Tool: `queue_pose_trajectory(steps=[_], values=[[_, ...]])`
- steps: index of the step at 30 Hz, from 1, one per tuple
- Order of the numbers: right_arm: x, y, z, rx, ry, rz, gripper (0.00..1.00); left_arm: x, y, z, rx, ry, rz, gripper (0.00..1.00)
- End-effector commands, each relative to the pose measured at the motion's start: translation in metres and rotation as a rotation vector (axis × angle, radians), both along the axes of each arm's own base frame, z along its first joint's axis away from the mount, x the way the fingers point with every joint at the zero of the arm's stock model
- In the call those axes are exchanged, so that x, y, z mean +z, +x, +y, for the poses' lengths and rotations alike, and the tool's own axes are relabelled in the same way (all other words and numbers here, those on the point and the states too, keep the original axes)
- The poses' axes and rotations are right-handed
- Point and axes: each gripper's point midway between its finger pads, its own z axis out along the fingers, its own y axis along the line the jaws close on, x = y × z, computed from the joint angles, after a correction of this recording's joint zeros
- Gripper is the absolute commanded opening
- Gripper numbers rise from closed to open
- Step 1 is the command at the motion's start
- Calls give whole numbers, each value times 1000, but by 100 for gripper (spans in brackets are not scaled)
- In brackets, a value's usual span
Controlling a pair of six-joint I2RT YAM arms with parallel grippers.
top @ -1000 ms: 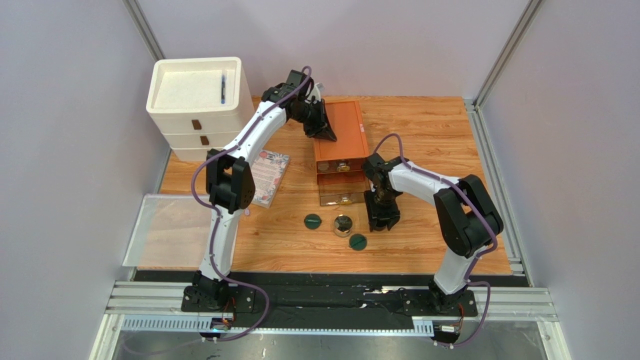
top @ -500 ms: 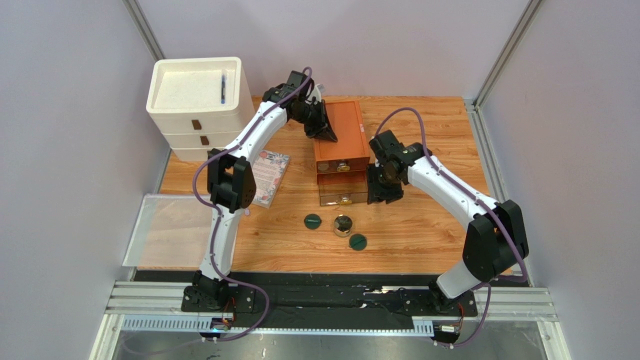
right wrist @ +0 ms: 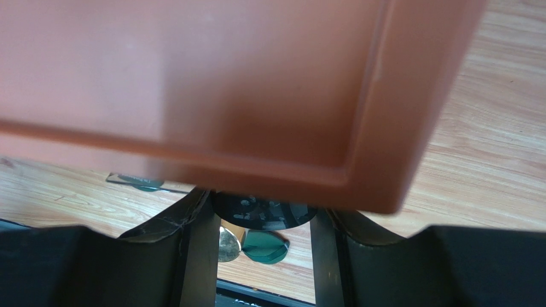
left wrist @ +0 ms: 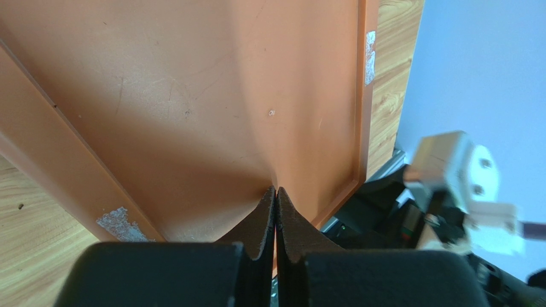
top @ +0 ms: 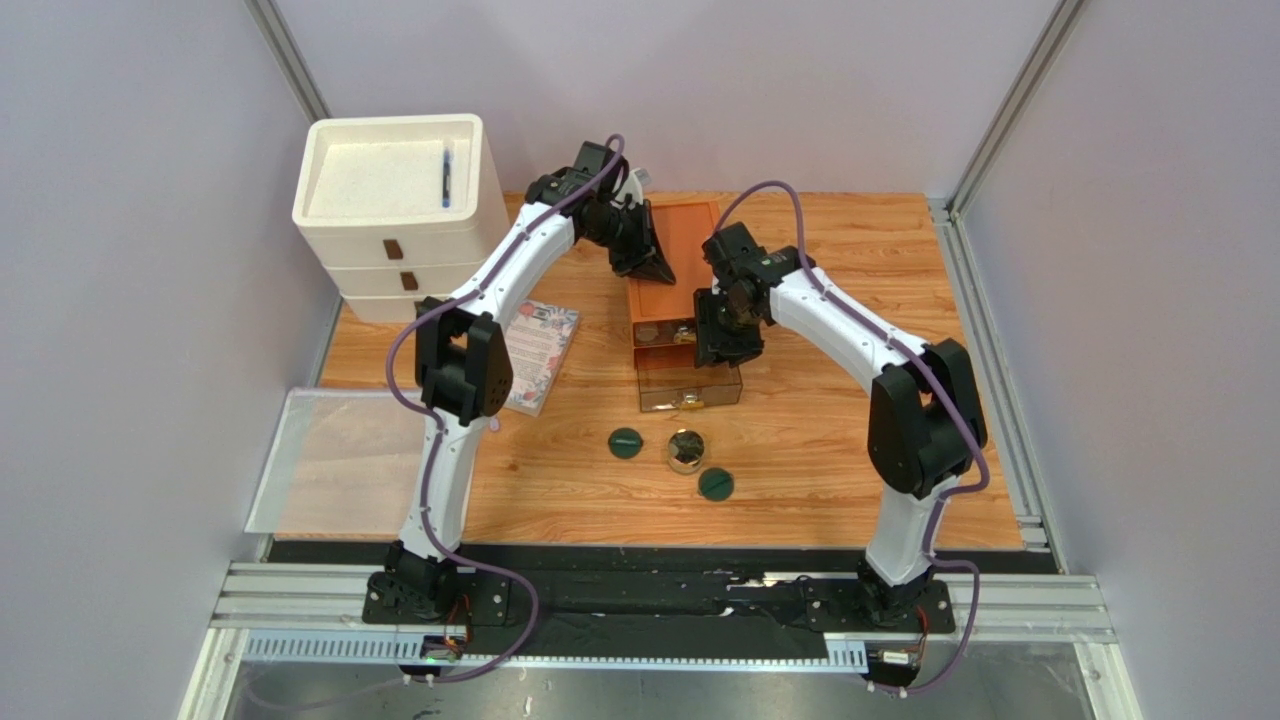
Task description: Organize the makeup
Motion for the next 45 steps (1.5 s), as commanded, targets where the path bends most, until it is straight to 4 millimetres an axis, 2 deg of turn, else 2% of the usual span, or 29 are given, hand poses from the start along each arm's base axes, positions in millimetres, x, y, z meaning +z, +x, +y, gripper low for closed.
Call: queue_pose_trajectory(steps=[1,3,4,13,20,24,26,27,29,32,35,39,45], values=[[15,8,11,19,34,-34,25,-1,5,5,19,17,4,0],[16,7,12,26,28,-38,41,-1,5,6,19,18,4,0],[16,9,9,16,26,-41,45,-1,6,7,22,18,5,0],[34,10,1,1,7,-93,64,0,7,7,23,10,5,0],[46,-2,0,51,17,-109,64,2,8,9,26,8,1,0],[54,-32,17,211,39,-114,65,3,7,10,23,10,2,0],[50,-51,27,310,10,-112,75,3,8,10,22,8,2,0],[41,-63,27,346,-12,-86,76,2,8,10,22,8,3,0],[36,-82,35,412,-29,-70,80,4,9,11,25,6,0,0],[17,-107,36,463,-66,-23,85,6,8,11,24,7,-1,0],[-5,-126,33,484,-92,50,85,5,7,14,23,15,0,0],[-29,-136,32,481,-104,88,85,2,3,15,18,22,9,0],[-51,-123,41,463,-119,75,85,-1,-1,17,13,28,17,0]])
